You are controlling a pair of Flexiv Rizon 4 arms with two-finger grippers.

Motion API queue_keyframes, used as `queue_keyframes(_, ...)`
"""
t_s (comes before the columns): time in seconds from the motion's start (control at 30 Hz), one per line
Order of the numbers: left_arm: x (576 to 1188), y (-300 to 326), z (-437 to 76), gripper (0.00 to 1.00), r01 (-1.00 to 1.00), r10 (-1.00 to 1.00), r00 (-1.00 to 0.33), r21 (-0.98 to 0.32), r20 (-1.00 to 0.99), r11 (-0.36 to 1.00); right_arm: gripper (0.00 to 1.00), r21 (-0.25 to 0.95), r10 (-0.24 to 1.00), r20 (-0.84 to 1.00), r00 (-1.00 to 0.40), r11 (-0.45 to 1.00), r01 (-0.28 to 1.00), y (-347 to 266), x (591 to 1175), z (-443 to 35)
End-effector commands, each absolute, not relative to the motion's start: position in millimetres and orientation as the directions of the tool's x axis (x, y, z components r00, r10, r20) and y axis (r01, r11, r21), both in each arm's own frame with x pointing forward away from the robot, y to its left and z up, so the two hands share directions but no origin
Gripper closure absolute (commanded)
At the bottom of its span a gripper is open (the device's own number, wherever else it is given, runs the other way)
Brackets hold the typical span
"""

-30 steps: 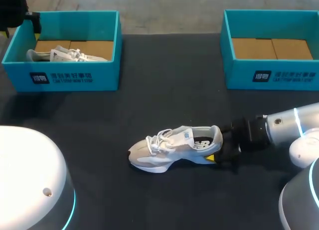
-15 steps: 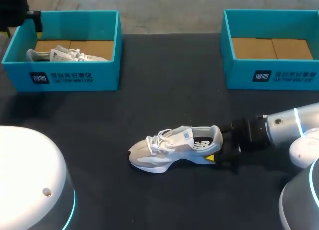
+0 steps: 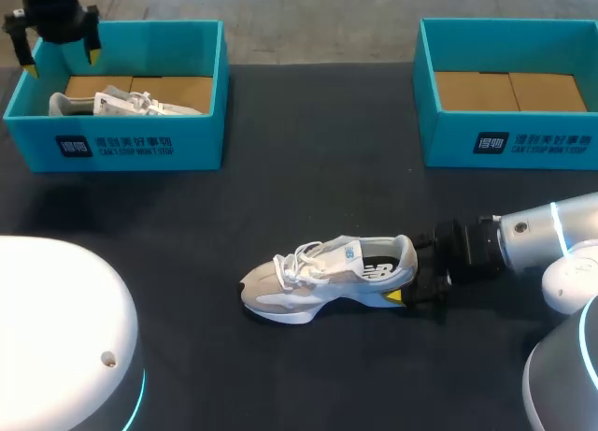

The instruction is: Take the shoe out of the shoebox, open the shoe tongue, remove and reinsert the insole, then place the shoe into the shoebox

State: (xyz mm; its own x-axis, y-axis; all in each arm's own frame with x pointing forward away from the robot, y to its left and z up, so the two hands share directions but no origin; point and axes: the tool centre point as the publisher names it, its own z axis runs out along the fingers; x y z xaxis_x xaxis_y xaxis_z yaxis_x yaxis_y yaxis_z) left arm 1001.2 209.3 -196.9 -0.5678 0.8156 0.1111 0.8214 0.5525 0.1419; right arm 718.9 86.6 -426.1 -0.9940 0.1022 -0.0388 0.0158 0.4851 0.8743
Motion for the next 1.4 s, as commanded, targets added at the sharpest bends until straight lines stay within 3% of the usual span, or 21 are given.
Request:
queue_keyframes(0.03,969.3,192.5,-179.3,0.0,0.704,0.704,-0.706,0.172,0.072,0.689,1.0,0.874,0.105,-0.041,-0.994,0.487,0.016,89.3,719.6,-428.1)
queue_keyframes(0.27,929.1,164.7,-169.7,0.0,0.564,0.567,-0.823,0.183,0.039,0.805,1.0,0.874,0.105,-0.041,-0.994,0.487,0.016,89.3,719.6,-428.1)
queue_keyframes(0.5,882.2,130.8,-170.2,0.0,0.277,0.274,-0.961,0.16,0.036,0.948,1.0,0.874,0.105,-0.041,-0.994,0.487,0.016,89.3,719.6,-428.1)
queue_keyframes(0.83,838.5,101.8,-174.0,0.0,-0.007,-0.011,-1.0,0.139,0.028,0.99,1.0,0.874,0.105,-0.041,-0.994,0.487,0.016,89.3,719.6,-428.1)
queue_keyframes(1.4,821.3,81.4,-186.0,0.0,-0.07,-0.076,-0.996,0.115,0.046,0.991,1.0,0.874,0.105,-0.041,-0.994,0.487,0.016,89.3,719.6,-428.1)
